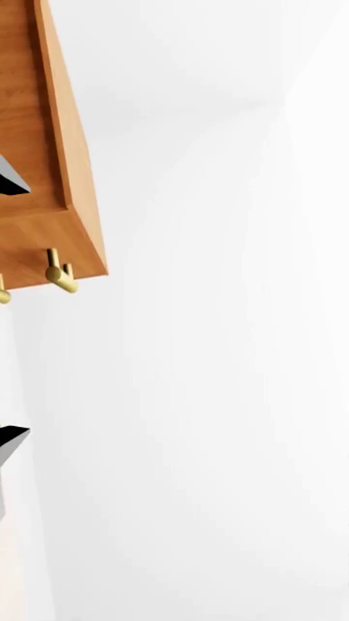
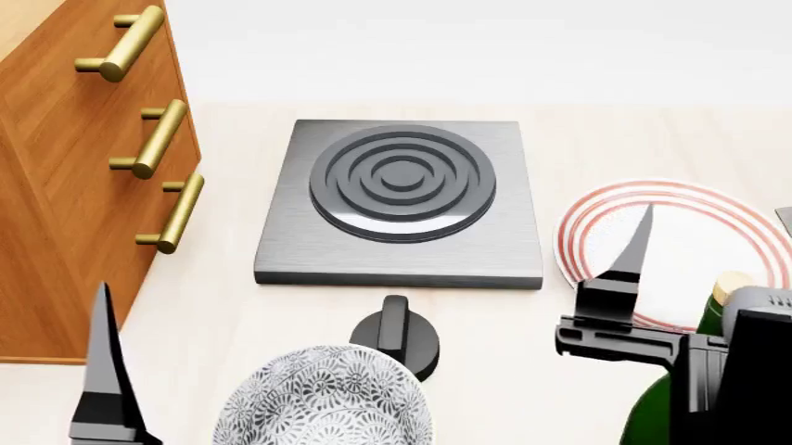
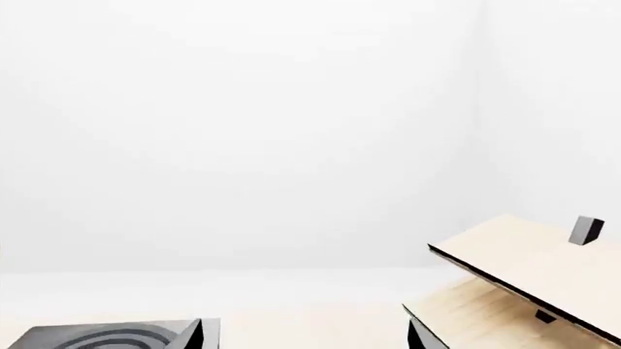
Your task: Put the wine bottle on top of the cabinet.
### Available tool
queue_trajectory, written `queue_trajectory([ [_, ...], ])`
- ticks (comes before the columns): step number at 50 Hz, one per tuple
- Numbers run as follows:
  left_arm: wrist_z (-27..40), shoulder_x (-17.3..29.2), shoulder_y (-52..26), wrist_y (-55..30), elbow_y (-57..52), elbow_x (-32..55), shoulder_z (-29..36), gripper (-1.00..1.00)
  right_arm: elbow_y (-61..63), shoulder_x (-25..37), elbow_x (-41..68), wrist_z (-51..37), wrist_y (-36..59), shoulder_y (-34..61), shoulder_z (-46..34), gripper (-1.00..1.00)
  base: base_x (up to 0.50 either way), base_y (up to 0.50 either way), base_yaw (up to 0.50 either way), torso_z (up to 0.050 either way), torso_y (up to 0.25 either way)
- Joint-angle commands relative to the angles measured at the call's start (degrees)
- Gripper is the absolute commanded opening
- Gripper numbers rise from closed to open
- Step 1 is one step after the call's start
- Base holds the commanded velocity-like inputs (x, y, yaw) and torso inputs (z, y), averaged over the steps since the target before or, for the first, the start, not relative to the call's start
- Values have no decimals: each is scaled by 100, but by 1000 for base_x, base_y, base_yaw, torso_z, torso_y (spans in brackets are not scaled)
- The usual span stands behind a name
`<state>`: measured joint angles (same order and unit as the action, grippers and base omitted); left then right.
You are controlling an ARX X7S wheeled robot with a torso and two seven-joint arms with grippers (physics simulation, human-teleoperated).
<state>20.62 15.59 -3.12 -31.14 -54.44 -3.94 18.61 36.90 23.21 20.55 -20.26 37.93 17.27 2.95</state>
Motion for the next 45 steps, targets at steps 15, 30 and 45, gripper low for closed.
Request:
queue_trajectory([
  [15,-200,-45,38,181,-117,166,-157,100,-1377,-231,-304,181,-710,14,53,100,0,0,0,0,0],
  [30,-153,-13,41,190,-99,185,-123,100,-1384,-261,-229,136,-890,-290,239,100,0,0,0,0,0],
  [45,-112,14,20,206,-61,207,-89,100,-1399,-264,-213,120,-941,-328,230,100,0,0,0,0,0],
])
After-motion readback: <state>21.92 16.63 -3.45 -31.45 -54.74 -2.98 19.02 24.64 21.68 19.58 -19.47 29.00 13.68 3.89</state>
